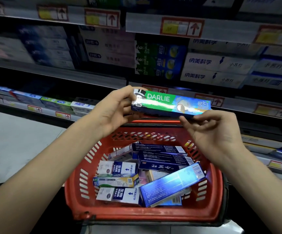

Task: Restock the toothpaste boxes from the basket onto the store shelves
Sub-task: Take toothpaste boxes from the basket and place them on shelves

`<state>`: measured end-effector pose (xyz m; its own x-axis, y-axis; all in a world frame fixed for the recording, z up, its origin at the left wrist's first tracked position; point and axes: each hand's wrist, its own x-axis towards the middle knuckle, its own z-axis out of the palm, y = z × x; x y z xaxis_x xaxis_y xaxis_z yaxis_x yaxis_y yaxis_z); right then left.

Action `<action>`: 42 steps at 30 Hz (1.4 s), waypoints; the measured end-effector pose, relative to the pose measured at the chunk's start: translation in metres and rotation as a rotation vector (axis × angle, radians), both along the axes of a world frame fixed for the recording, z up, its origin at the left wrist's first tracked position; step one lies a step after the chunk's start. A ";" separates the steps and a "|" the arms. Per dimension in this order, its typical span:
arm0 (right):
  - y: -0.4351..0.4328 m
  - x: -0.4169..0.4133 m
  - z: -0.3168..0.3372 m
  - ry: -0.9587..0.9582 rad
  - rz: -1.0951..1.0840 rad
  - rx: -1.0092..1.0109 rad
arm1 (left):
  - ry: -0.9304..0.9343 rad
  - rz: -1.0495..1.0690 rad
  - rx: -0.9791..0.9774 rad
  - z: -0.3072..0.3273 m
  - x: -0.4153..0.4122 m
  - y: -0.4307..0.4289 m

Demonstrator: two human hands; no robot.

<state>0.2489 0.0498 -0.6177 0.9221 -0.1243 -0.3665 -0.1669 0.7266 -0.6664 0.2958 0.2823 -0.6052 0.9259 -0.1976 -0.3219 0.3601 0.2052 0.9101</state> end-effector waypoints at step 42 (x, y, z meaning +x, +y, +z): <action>0.057 0.078 0.092 -0.499 0.060 -0.290 | -0.483 0.381 0.202 0.062 0.025 0.089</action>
<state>0.3273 0.1064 -0.5259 0.9830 -0.0967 0.1560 0.1835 0.5020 -0.8452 0.3208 0.3716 -0.5428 0.9691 0.1941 0.1525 -0.1642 0.0459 0.9854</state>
